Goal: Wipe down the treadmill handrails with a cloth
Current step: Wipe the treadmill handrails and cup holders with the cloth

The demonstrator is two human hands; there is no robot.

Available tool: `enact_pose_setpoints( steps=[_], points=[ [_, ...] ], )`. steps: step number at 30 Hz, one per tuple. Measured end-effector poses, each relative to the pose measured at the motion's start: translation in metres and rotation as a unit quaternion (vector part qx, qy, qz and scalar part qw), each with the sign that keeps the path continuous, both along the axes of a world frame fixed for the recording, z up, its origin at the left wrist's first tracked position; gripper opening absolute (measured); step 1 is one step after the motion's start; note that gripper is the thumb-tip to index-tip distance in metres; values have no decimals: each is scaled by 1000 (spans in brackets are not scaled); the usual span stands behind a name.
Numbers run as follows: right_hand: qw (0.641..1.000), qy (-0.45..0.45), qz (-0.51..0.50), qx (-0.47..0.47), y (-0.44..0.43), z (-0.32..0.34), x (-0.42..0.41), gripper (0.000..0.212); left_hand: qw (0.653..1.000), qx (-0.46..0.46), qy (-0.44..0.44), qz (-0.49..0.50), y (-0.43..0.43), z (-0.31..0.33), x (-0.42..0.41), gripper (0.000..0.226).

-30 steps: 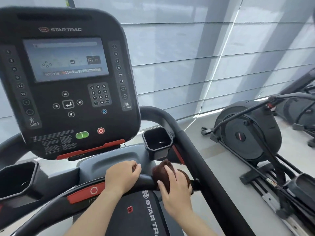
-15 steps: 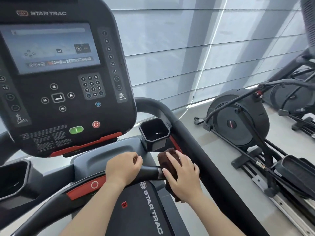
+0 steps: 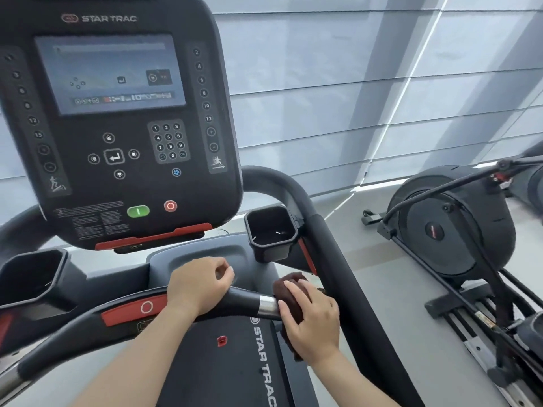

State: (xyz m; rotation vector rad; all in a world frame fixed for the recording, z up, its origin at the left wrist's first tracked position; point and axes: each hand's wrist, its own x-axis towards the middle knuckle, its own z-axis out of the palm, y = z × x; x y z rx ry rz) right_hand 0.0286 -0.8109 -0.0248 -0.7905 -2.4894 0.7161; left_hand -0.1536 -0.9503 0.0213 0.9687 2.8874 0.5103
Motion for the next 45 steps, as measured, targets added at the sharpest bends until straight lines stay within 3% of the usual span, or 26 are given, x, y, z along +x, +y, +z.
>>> enact_pose_setpoints(
  steps=[4, 13, 17, 24, 31, 37, 42, 45],
  points=[
    [998, 0, 55, 13, -4, 4, -4, 40, 1000, 5, -3, 14, 0, 0, 2, 27],
    [980, -68, 185, 9, 30, 8, 1, 68, 999, -7, 22, 31, -2, -4, 4, 32],
    [986, -41, 158, -21, 14, 11, -11, 61, 999, 0, 31, 34, -2, -6, 6, 32],
    [976, -13, 215, -4, -3, 17, -26, 58, 998, 51, 2, 37, -15, 0, 1, 16],
    [984, 10, 179, 17, -25, 25, -39, 50, 992, -35, 82, 93, -73, -4, -14, 42],
    [975, -3, 220, 16, -23, 25, -35, 54, 990, -30, 87, 108, -70, -7, -12, 43],
    [987, 36, 157, 14, -20, 18, -34, 50, 989, -21, 103, 104, -71, -7, -13, 41],
    [985, 27, 170, 12, -44, 30, -55, 48, 989, -17, 102, 109, -72, -9, -13, 42]
  ],
)
